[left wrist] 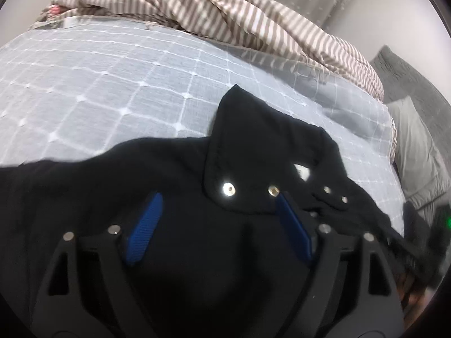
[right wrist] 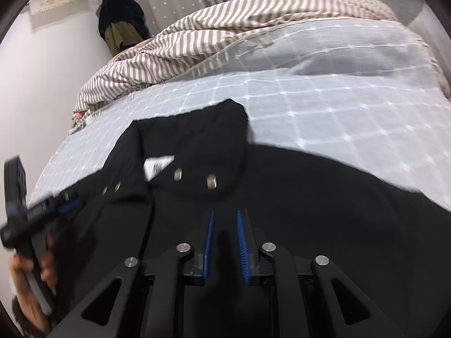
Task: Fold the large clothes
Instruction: 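Close the right tool on the jacket collar, lift it, then release, then grasp a jacket sleeve cuff with the left tool and lift it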
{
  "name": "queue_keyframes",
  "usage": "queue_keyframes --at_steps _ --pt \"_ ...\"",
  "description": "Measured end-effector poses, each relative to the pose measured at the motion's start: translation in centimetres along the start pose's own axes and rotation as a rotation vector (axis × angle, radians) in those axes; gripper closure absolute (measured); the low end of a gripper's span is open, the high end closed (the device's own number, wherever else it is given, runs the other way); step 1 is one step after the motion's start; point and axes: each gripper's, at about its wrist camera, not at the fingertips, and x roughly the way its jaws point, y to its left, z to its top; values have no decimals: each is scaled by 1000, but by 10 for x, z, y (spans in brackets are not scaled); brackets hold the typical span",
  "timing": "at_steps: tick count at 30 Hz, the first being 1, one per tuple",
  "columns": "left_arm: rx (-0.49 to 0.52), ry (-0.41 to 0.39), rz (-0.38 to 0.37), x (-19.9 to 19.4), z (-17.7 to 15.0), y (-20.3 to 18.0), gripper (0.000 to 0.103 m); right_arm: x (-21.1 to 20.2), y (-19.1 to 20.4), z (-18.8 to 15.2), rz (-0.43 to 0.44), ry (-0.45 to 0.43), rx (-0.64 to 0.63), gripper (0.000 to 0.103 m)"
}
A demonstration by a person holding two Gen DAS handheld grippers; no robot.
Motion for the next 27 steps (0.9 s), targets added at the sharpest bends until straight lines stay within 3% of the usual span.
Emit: queue_keyframes --at_steps 3,4,5,8,12,16,20,27 --pt "5 50 -14 -27 -11 -15 20 -49 0 -21 -57 -12 -26 56" --pt "9 60 -28 -39 -15 -20 20 -63 0 -26 -76 -23 -21 36" --pt "17 63 -25 -51 -18 -24 19 -82 -1 -34 -88 -50 -5 27" --pt "89 40 24 -93 -31 -37 9 -123 3 -49 -68 -100 39 25" --pt "132 20 31 -147 -52 -37 5 -167 12 -69 -77 -143 87 19" --pt "120 48 39 -187 -73 -18 4 -200 29 -96 -112 -166 64 18" --pt "92 25 92 -215 -89 11 4 -215 40 -122 -122 -129 52 18" --pt "3 -3 168 -234 -116 65 4 -222 49 -158 -105 -85 100 17"
